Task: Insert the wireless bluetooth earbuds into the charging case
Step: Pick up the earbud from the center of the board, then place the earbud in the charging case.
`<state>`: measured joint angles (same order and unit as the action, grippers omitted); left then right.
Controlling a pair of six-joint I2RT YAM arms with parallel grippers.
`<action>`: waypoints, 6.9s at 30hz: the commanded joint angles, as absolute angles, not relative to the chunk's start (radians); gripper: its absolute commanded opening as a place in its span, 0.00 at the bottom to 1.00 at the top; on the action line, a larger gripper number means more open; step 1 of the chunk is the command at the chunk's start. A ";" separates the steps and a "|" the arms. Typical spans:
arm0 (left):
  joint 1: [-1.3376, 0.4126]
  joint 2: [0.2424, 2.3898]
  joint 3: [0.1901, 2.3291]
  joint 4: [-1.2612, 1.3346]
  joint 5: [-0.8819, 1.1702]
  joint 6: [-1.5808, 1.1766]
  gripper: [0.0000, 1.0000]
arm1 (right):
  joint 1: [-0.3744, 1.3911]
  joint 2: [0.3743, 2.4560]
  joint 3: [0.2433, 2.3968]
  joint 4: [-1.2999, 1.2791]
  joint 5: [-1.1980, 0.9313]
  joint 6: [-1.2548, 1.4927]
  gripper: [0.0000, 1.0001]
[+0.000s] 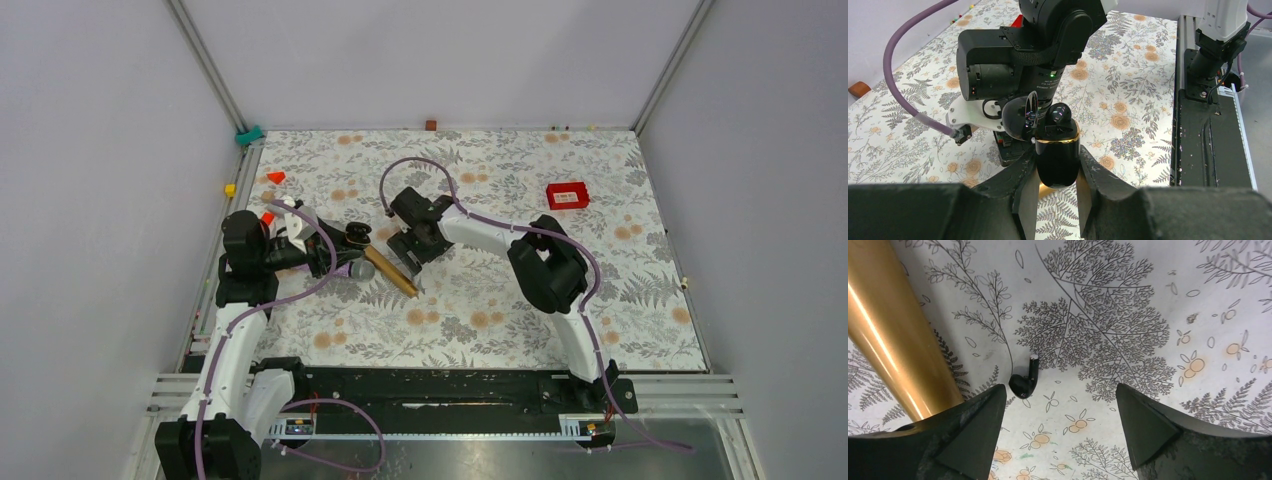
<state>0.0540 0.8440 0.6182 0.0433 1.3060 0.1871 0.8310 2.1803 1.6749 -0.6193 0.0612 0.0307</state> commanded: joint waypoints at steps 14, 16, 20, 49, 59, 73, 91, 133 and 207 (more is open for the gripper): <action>0.053 0.837 0.637 0.060 1.338 0.204 0.00 | 0.831 2.164 1.715 -0.632 0.278 -0.077 0.89; 0.052 0.838 0.636 0.060 1.340 0.204 0.00 | 0.831 2.157 1.706 -0.633 0.295 -0.090 0.89; 0.052 0.836 0.637 0.060 1.342 0.203 0.00 | 0.830 2.150 1.696 -0.632 0.339 -0.112 0.89; 0.052 0.837 0.639 0.061 1.350 0.200 0.00 | 0.643 2.051 1.667 -0.601 -0.314 -0.047 0.79; 0.051 0.840 0.639 0.060 1.359 0.201 0.00 | 0.603 2.192 1.730 -0.607 -0.439 0.070 0.66; 0.052 0.844 0.638 0.060 1.364 0.201 0.00 | 0.564 2.258 1.749 -0.610 -0.495 0.150 0.59; 0.052 0.849 0.639 0.060 1.370 0.173 0.00 | 0.546 2.279 1.762 -0.619 -0.461 0.211 0.48; 0.052 0.846 0.638 0.060 1.368 0.199 0.00 | 0.574 2.288 1.778 -0.638 -0.487 0.207 0.22; -0.425 1.142 0.710 0.271 0.963 0.037 0.00 | 0.881 1.425 1.525 -0.516 -0.065 -0.006 0.18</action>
